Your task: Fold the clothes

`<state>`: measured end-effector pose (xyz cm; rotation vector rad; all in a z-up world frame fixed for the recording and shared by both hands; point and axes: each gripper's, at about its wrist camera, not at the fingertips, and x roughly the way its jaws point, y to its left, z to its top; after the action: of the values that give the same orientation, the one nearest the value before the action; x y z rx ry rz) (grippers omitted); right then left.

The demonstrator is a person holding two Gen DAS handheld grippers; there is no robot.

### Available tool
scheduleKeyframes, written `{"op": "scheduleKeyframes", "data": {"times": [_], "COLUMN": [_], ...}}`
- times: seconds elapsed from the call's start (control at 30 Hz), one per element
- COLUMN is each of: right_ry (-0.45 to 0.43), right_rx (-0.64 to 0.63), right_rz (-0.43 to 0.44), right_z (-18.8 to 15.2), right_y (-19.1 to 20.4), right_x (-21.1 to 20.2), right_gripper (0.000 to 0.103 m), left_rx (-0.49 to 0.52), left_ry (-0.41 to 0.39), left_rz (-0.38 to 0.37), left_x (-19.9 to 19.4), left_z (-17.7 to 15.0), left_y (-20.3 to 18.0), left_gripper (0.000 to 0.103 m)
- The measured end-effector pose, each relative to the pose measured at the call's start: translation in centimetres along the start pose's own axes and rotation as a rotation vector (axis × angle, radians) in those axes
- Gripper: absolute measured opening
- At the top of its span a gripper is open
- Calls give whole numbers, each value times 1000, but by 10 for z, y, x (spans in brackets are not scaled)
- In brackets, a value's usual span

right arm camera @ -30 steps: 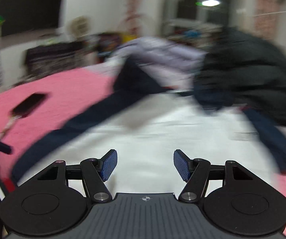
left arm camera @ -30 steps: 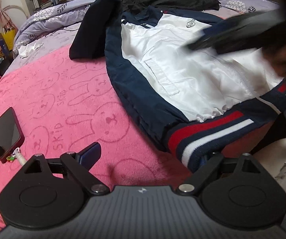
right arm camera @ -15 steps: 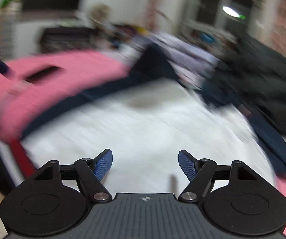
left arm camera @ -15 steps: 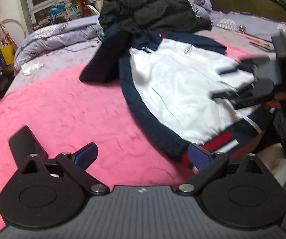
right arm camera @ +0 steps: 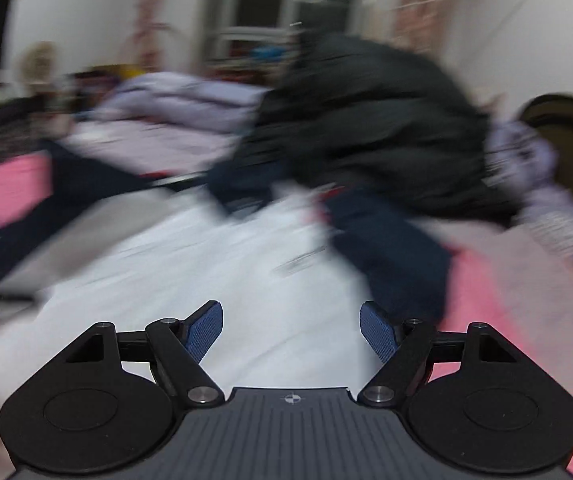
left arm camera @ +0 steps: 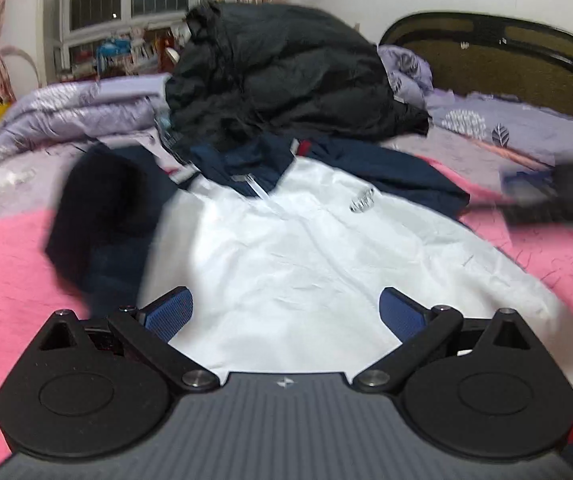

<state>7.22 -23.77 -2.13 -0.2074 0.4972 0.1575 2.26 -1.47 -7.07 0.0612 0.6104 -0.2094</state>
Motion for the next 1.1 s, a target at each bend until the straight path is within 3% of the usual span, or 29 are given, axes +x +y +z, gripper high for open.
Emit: {"op": "scheduleKeyframes", "data": {"times": [0.1, 0.23, 0.37, 0.43, 0.5, 0.53, 0.57, 0.7, 0.73, 0.8, 0.87, 0.9, 1.0, 1.1], "right_ry": [-10, 51, 175, 258, 247, 228, 210, 87, 63, 48, 151, 243, 483, 449], "right_rx": [-24, -22, -1, -3, 33, 42, 52, 57, 96, 221, 370, 425, 523, 469], "right_rz": [-95, -125, -196, -261, -319, -356, -394, -578, -642, -743, -753, -717, -595, -539], "right_z": [28, 51, 58, 52, 49, 50, 51, 51, 50, 41, 19, 2, -52, -76], "right_y": [-19, -7, 11, 11, -2, -12, -21, -94, -121, -182, -247, -270, -311, -286], "right_x": [63, 178, 295, 332, 341, 337, 333, 291, 273, 237, 212, 207, 193, 172], "right_gripper": [76, 76, 75, 66, 43, 20, 12, 12, 15, 31, 75, 81, 82, 86], "left_rx": [13, -42, -41, -45, -49, -51, -53, -52, -51, -51, -51, -51, -51, -49], "left_ry": [100, 76, 61, 59, 55, 54, 52, 51, 51, 51, 51, 51, 50, 51], "left_rz": [43, 14, 22, 22, 21, 20, 20, 22, 23, 25, 25, 26, 26, 25], "left_x": [38, 45, 45, 46, 47, 48, 50, 50, 50, 51, 50, 51, 50, 49], "left_z": [-25, -37, -40, -39, -40, -40, -39, -40, -40, -40, -40, -40, -40, -40], "left_y": [-7, 3, 0, 0, 0, 0, 0, 0, 0, -1, -1, 0, 1, 3], "left_gripper": [103, 103, 103, 103, 103, 103, 103, 103, 103, 103, 103, 103, 103, 103]}}
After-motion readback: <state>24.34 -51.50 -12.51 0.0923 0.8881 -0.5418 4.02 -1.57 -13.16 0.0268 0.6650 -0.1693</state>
